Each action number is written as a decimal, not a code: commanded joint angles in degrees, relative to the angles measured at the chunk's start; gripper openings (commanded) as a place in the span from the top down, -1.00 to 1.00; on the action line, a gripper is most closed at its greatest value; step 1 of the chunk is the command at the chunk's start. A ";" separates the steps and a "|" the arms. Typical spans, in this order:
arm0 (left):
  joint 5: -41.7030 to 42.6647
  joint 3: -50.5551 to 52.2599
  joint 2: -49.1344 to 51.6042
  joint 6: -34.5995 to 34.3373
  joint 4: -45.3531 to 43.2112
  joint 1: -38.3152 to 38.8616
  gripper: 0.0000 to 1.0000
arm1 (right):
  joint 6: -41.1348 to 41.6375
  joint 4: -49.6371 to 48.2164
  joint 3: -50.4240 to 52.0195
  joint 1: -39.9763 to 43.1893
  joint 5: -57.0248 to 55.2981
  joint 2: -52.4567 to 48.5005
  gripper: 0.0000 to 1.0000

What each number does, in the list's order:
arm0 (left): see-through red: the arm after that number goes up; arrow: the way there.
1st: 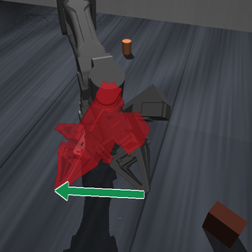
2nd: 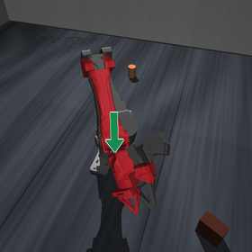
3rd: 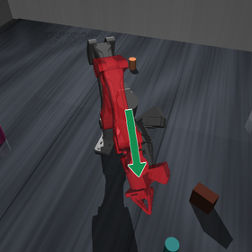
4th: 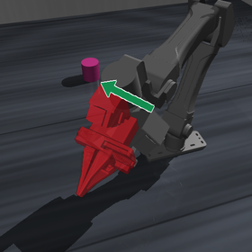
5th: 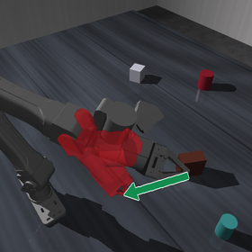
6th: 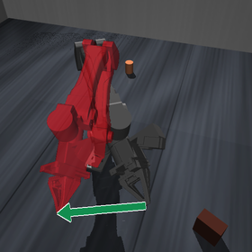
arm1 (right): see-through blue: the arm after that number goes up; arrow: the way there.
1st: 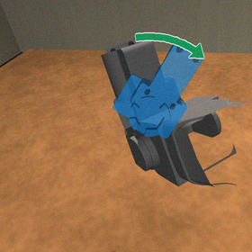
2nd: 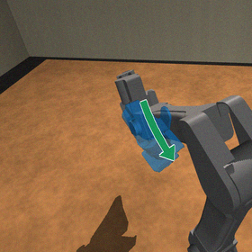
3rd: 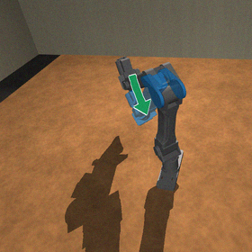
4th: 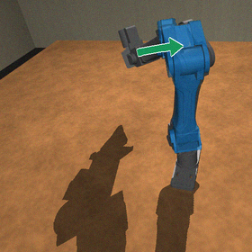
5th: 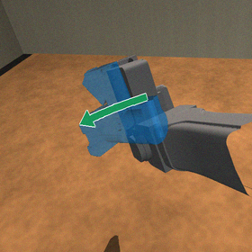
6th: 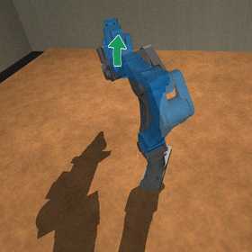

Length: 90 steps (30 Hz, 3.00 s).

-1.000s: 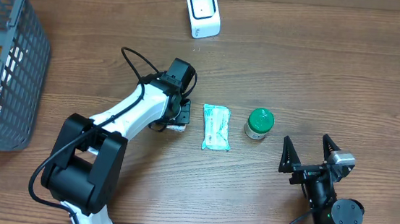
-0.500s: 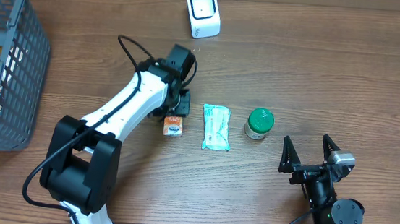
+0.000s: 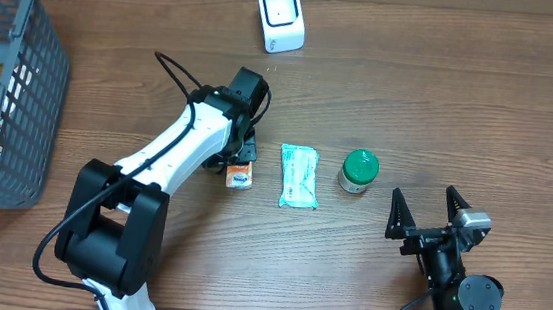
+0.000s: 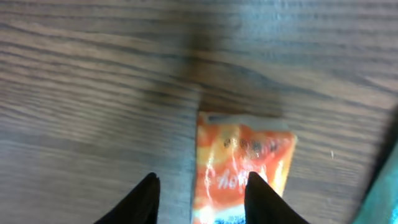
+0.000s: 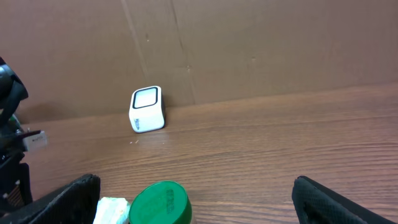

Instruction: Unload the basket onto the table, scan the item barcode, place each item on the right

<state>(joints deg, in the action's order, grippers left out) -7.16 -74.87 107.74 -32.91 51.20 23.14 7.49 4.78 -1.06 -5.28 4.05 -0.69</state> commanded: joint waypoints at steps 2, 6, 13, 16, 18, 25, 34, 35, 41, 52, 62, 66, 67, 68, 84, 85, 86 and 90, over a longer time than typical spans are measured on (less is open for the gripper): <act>0.31 2.73 0.28 -2.01 -2.73 -0.17 0.27 | 0.22 -0.17 0.61 0.15 -0.59 0.52 -1.00; 5.73 4.39 0.31 -1.99 -4.31 -0.17 0.28 | 0.22 -0.17 0.61 0.15 -0.57 0.52 -1.00; 12.00 4.90 0.31 -2.03 -4.79 0.81 0.31 | 0.22 -0.17 0.61 0.15 -0.59 0.52 -1.00; 13.94 4.90 0.31 -2.05 -5.22 1.99 0.36 | 0.22 -0.17 0.61 0.15 -0.59 0.52 -1.00; 14.56 4.92 0.31 -2.10 -5.88 2.97 0.37 | 0.22 -0.17 0.61 0.15 -0.59 0.52 -1.00; 14.67 4.90 0.31 -5.99 -8.44 7.13 0.42 | 0.22 -0.17 0.61 0.15 -0.59 0.52 -1.00; 13.05 4.90 0.31 -3.08 -11.72 10.47 0.32 | 0.22 -0.20 0.61 0.15 -0.59 0.52 -1.00; 12.59 4.90 0.31 -3.06 -11.78 10.27 0.33 | 0.22 -0.17 0.61 0.15 -0.59 0.52 -1.00; 12.76 1.70 0.15 -1.51 -9.01 7.78 0.35 | 0.22 -0.17 0.61 0.15 -0.59 0.52 -1.00; 6.45 -3.45 0.59 -0.74 -9.92 5.60 0.21 | 0.22 -0.17 0.61 0.15 -0.59 0.52 -1.00; 5.05 -3.28 5.31 -0.92 -15.69 7.32 0.24 | 0.22 -0.17 0.61 0.15 -0.59 0.52 -1.00; 5.51 -3.28 6.40 -0.33 -15.58 7.32 0.26 | 0.22 -0.20 0.61 0.15 -0.59 0.52 -1.00; 5.81 -3.28 6.40 0.33 -15.58 7.32 0.27 | 0.22 -0.17 0.61 0.15 -0.59 0.52 -1.00; 6.60 -3.32 6.34 1.27 -15.67 7.32 0.28 | 0.22 -0.20 0.61 0.15 -0.59 0.52 -1.00; 14.73 -3.41 5.79 11.32 -11.45 7.26 0.36 | 0.22 -0.17 0.61 0.15 -0.59 0.52 -1.00; 14.71 -3.54 5.49 11.37 -11.34 7.26 0.36 | 0.22 -0.17 0.61 0.15 -0.59 0.52 -1.00; 14.69 -3.80 5.18 11.56 -11.15 7.26 0.36 | 0.22 -0.17 0.61 0.15 -0.59 0.52 -1.00; 14.71 -6.49 3.67 11.39 -9.18 6.84 0.34 | 0.22 -0.17 0.61 0.15 -0.59 0.52 -1.00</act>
<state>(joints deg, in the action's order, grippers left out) 6.74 -78.32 113.75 -23.11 41.19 30.28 7.49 4.78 -1.06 -5.28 4.03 -0.69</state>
